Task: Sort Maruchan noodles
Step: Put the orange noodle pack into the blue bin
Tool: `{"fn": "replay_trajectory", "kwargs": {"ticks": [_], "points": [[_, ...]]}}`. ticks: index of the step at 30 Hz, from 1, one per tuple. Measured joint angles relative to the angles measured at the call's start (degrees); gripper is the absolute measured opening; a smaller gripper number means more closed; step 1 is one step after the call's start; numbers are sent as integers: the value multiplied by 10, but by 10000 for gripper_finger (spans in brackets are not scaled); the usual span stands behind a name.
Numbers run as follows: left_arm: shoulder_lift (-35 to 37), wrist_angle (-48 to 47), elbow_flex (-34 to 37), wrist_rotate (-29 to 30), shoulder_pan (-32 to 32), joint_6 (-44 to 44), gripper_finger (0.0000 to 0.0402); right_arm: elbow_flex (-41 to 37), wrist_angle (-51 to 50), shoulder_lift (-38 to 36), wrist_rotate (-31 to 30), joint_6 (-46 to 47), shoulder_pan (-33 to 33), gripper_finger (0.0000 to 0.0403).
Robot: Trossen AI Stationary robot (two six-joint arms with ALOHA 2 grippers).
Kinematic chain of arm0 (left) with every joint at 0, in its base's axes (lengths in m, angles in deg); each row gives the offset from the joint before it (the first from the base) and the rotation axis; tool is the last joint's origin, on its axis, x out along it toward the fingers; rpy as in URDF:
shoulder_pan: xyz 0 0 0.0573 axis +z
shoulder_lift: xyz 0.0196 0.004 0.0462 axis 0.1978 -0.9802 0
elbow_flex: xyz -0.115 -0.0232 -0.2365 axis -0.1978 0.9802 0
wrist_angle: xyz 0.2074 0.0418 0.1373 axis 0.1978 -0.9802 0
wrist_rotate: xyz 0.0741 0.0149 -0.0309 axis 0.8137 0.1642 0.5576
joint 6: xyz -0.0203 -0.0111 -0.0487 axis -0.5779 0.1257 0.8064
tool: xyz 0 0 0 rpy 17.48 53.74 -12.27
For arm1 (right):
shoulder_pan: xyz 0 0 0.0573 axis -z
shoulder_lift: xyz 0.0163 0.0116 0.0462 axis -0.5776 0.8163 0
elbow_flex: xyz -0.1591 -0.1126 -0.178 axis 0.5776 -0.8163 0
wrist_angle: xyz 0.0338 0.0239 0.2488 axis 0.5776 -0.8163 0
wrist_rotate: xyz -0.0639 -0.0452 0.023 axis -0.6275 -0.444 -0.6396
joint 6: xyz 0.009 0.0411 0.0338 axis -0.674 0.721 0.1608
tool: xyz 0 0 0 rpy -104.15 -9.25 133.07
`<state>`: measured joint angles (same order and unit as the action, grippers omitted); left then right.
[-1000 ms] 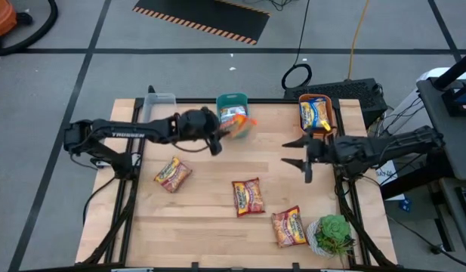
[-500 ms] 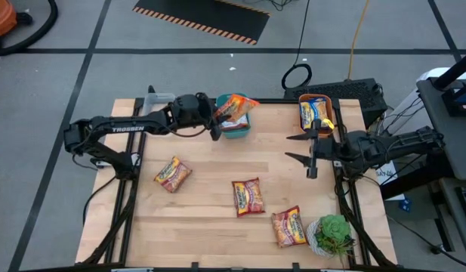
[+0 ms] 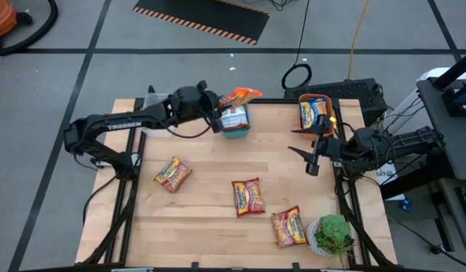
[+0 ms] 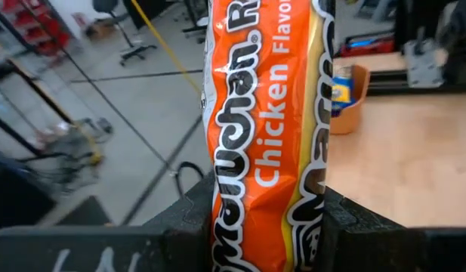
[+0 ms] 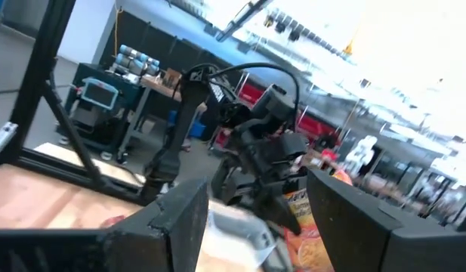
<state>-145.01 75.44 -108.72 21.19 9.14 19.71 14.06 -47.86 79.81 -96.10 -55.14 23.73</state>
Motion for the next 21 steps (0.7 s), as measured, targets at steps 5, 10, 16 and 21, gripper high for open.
{"fn": "replay_trajectory", "kwargs": {"ticks": [5,10,16,21], "points": [[0,-34,-44,52,-12,-66,122,0,23,0,0,-57,0,215],[0,-53,-62,50,13,-99,122,0,31,0,0,-66,0,215],[-12,-81,-62,46,59,-101,122,0,33,0,0,-81,0,215],[-45,-82,-62,47,74,-133,122,0,35,0,1,-106,2,215]]}}
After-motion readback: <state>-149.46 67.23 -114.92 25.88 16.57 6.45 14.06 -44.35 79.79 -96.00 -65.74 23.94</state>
